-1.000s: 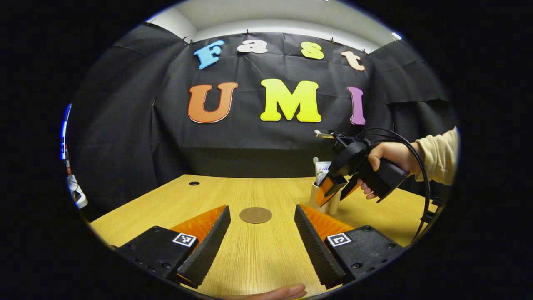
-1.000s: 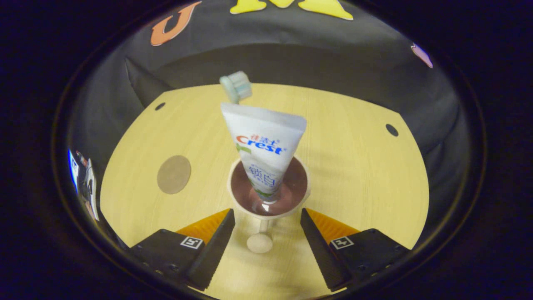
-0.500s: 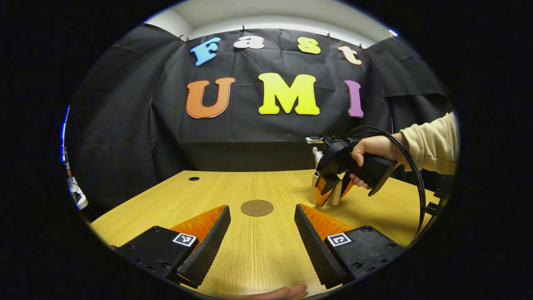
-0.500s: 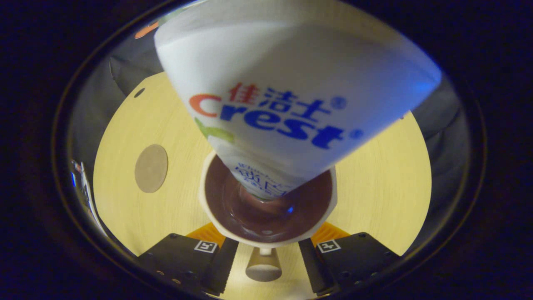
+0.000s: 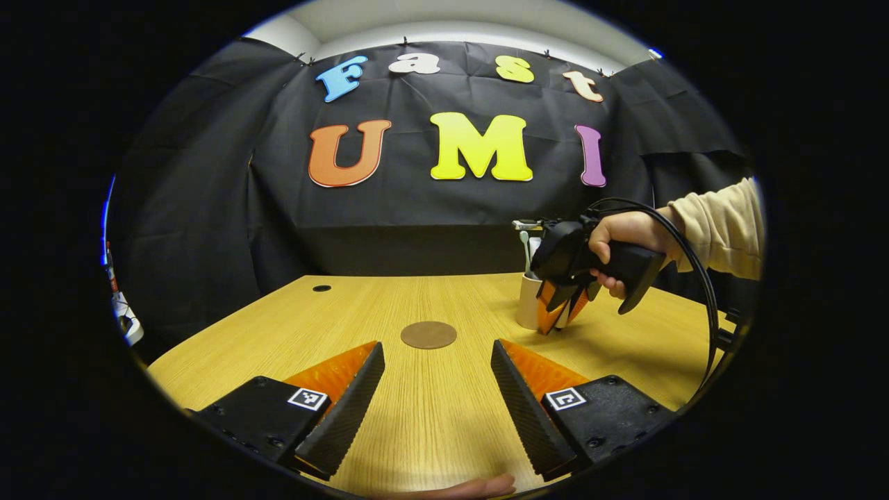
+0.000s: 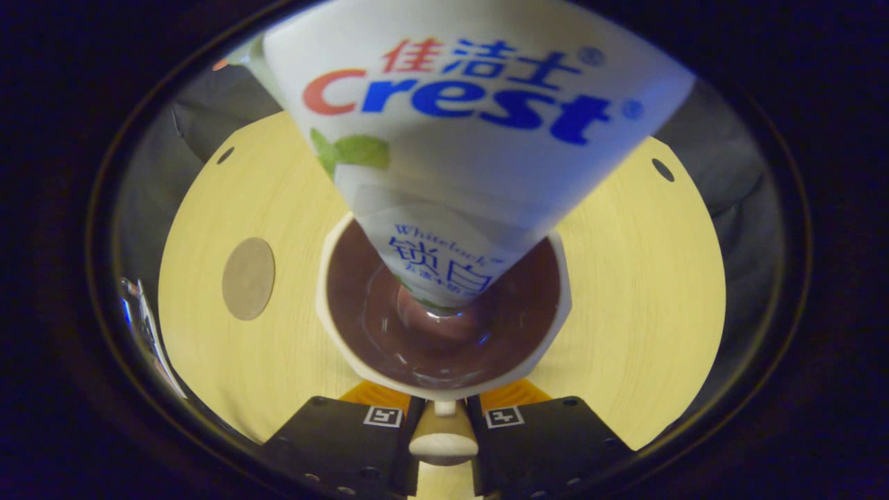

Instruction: Put the toothbrush and toothpaste on the desktop into the cup, then pick up the cup and place it on the coaster on the desktop.

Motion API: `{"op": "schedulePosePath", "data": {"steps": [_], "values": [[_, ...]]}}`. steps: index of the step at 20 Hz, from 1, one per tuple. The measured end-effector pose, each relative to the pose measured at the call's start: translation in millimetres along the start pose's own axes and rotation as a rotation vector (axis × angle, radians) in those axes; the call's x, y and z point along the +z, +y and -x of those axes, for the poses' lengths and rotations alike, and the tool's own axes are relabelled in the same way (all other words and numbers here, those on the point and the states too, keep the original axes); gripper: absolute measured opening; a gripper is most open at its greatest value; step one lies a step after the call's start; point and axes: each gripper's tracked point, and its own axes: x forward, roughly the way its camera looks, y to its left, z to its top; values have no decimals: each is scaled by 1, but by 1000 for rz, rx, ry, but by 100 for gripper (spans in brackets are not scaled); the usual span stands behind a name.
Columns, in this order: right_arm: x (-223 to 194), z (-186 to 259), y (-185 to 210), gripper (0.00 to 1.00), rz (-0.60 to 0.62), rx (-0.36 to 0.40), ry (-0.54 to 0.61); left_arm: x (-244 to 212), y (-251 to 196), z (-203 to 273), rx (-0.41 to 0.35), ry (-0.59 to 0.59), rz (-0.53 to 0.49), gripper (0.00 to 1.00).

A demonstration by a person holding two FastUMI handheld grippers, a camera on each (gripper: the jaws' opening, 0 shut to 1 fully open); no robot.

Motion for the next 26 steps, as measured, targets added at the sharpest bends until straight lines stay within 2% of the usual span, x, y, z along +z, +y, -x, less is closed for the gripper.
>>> {"op": "schedulePosePath", "data": {"steps": [3,10,16,19,26], "values": [[-6,3,-3,27,-5,4,2,-9,0,-1,3,18,-9,98],[-3,39,0,27,16,-1,-80,-6,-1,11,-2,5,-3,98],[-8,52,51,28,76,47,-84,-3,9,31,14,-28,-28,98],[-9,50,78,28,119,56,-81,-4,21,44,46,-26,-22,98],[-3,38,143,28,183,81,-77,-5,27,58,45,-54,-23,98]]}}
